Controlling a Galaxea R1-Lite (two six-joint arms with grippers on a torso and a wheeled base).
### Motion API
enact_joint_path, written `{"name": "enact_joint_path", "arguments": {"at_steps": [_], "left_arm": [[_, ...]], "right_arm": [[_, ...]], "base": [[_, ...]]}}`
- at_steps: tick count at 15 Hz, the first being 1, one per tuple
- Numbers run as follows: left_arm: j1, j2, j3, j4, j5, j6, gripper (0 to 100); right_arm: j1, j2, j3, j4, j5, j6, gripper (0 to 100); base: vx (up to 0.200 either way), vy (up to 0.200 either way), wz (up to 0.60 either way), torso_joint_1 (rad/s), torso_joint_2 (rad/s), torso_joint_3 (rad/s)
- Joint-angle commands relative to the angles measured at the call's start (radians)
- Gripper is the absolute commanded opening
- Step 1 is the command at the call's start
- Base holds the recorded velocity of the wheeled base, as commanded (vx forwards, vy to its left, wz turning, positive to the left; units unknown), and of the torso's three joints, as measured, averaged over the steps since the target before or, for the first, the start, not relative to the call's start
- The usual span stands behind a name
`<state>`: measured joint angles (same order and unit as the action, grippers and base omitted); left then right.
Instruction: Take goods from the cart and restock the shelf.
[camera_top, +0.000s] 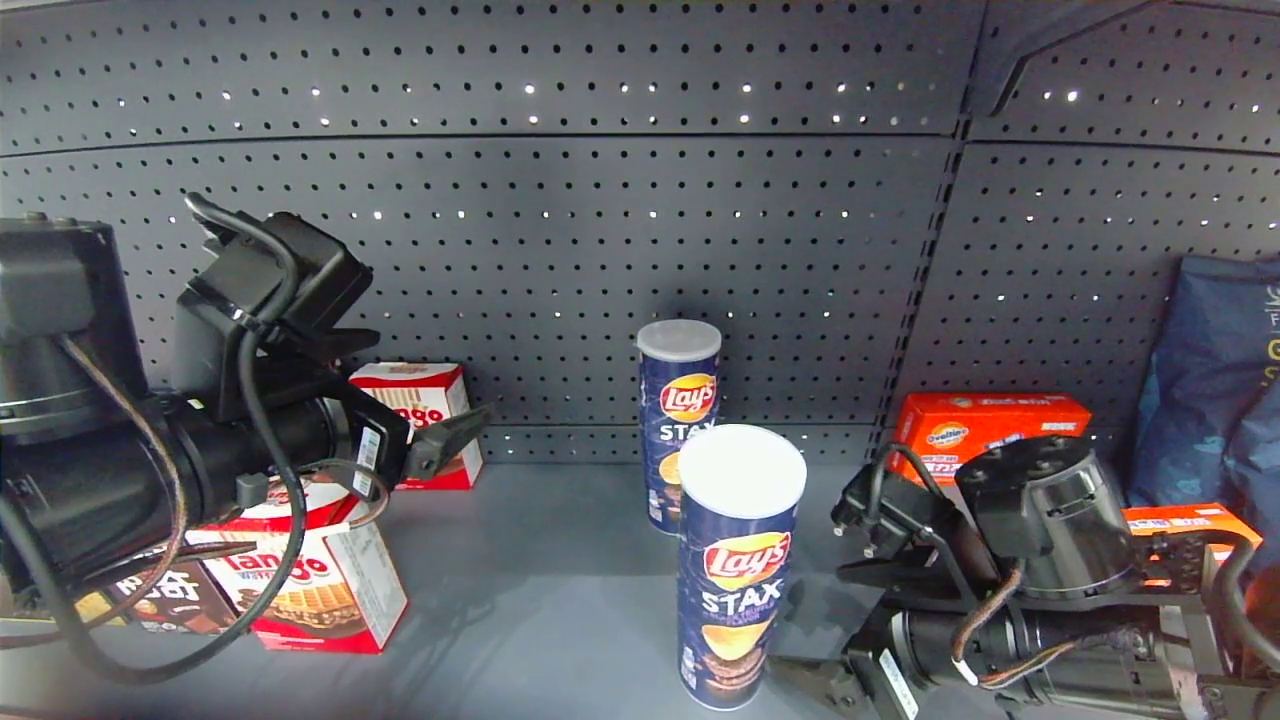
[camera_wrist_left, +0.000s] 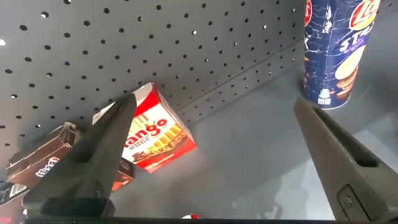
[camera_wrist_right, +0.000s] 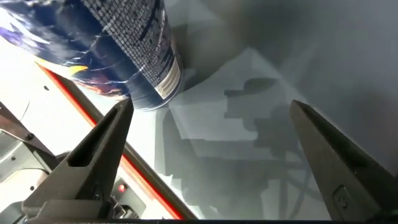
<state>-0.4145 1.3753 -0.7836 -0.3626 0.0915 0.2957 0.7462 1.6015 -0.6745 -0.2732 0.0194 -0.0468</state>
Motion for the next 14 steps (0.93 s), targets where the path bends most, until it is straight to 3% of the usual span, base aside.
{"name": "enact_joint_path", "arguments": {"at_steps": [1,8,14], "left_arm": [[0.000,0.002,0.001,-0.001,-0.001,0.000,100],[0.000,0.001,0.006,-0.001,0.001,-0.001,100],[0.000,0.002,0.006,-0.001,-0.001,-0.001,100]], "right_arm": [[0.009,0.015,-0.014,-0.003,0.001,-0.001,100],[0.019,0.037,-0.033,-0.008,0.001,-0.001,100],[-0.028,0.017,-0.030,-0.008,0.001,-0.002,100]], "base": [[0.000,0.000,0.00,0.000,0.00,0.000],[0.000,0.000,0.00,0.000,0.00,0.000],[0.000,0.000,0.00,0.000,0.00,0.000]]}}
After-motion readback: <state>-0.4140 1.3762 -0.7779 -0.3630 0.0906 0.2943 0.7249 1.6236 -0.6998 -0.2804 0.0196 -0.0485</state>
